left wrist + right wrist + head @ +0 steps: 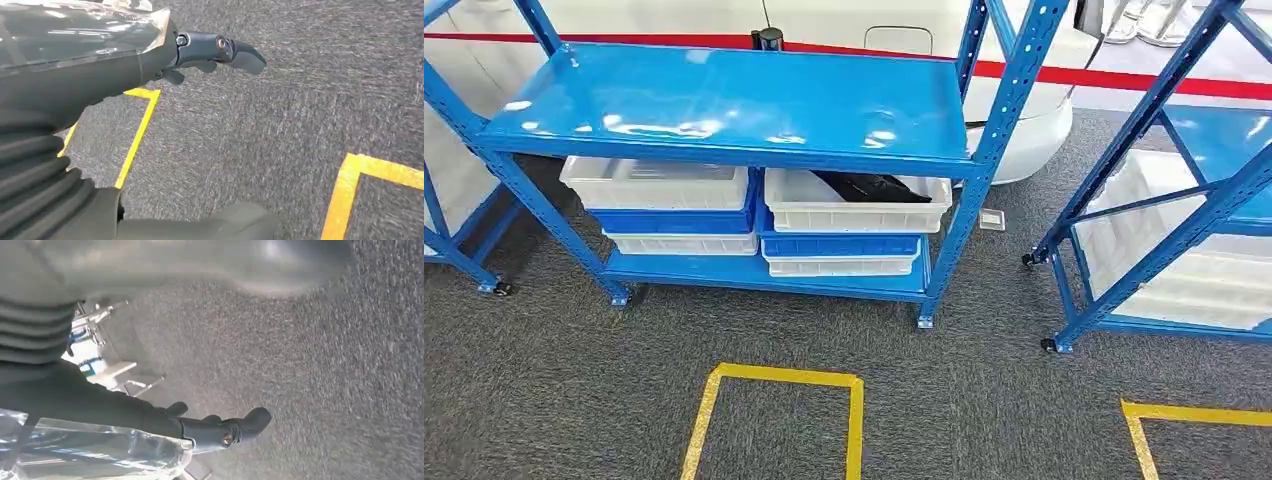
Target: Take the parts from the cabinet and place them on the table.
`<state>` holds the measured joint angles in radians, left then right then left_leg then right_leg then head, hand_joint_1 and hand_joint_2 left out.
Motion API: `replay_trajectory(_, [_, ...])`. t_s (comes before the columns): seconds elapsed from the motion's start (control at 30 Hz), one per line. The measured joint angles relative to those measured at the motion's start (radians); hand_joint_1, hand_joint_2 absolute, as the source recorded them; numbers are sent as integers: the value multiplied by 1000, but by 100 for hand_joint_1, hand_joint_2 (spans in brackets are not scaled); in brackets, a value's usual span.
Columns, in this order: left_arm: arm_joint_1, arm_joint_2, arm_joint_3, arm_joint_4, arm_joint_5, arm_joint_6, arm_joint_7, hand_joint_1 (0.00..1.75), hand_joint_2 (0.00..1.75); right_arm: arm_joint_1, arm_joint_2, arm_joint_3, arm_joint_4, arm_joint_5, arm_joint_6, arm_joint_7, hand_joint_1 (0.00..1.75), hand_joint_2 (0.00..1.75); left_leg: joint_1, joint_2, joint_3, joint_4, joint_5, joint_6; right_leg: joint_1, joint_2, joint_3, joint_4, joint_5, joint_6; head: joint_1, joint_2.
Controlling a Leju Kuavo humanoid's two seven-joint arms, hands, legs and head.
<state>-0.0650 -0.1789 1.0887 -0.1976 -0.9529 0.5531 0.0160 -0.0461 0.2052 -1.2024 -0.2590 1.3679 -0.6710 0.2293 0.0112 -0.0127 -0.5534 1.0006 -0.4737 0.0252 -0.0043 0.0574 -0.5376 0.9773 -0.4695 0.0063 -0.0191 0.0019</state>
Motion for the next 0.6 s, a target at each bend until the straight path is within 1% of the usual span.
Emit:
replay_trajectory(0.07, [6,8,-30,-3,29,-15,2,0,175,5,-4,25,-4,-40,19,-8,0,175,2,0,0,0,0,0,1,0,0,1,0,0,0,0])
replay_trajectory(0.1, [9,11,-44,-5,43,-24,2,0,175,8,-6,40,-7,-64,30,-11,0,0,3,0,0,0,0,0,2,0,0,1,0,0,0,0])
replay_trajectory(0.13, [13,15,-61,-7,55,-32,2,0,0,11,-8,54,-9,-82,40,-13,0,0,3,0,0,0,0,-1,2,0,-1,1,0,0,0,0])
replay_trajectory(0.6, [53,52,-282,-42,264,-151,2,0,0,50,-48,298,-35,-379,185,-64,0,0,8,0,0,0,0,-2,6,0,-5,2,0,-1,0,0])
